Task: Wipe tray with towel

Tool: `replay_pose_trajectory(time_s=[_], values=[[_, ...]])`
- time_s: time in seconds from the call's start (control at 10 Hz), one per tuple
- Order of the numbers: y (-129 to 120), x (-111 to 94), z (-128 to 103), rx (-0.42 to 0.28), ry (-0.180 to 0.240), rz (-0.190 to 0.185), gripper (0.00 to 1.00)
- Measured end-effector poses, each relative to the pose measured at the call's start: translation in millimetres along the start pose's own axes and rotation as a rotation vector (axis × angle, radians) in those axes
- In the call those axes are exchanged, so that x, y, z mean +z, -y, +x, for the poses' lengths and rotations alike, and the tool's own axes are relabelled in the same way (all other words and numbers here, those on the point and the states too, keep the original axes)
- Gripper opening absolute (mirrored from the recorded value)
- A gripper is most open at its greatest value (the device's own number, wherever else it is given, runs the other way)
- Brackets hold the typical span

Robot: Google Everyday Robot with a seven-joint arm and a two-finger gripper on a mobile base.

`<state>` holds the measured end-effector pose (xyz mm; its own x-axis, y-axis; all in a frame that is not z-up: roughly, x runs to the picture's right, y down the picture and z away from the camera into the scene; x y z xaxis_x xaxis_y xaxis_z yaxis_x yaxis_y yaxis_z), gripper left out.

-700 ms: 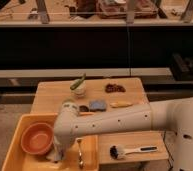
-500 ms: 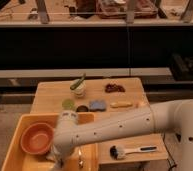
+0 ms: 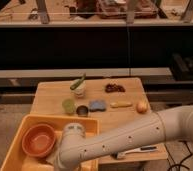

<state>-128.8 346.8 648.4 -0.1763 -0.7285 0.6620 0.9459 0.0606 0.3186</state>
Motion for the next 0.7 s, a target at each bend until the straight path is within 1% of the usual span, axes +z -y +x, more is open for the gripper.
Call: replay_pose_trajectory(time_s=[0.2, 0.3, 0.5, 0.7], values=[[-30.2, -6.6, 11.1, 0.054, -0.011, -0.001, 0.10], [-45.6, -10.6, 22.4, 0.089, -0.022, -0.001, 0.10], [-57.2, -15.3, 43.4, 0.119, -0.039, -0.005, 0.10], [-61.2, -19.8, 74.6, 0.132, -0.059, -0.011, 0.10]])
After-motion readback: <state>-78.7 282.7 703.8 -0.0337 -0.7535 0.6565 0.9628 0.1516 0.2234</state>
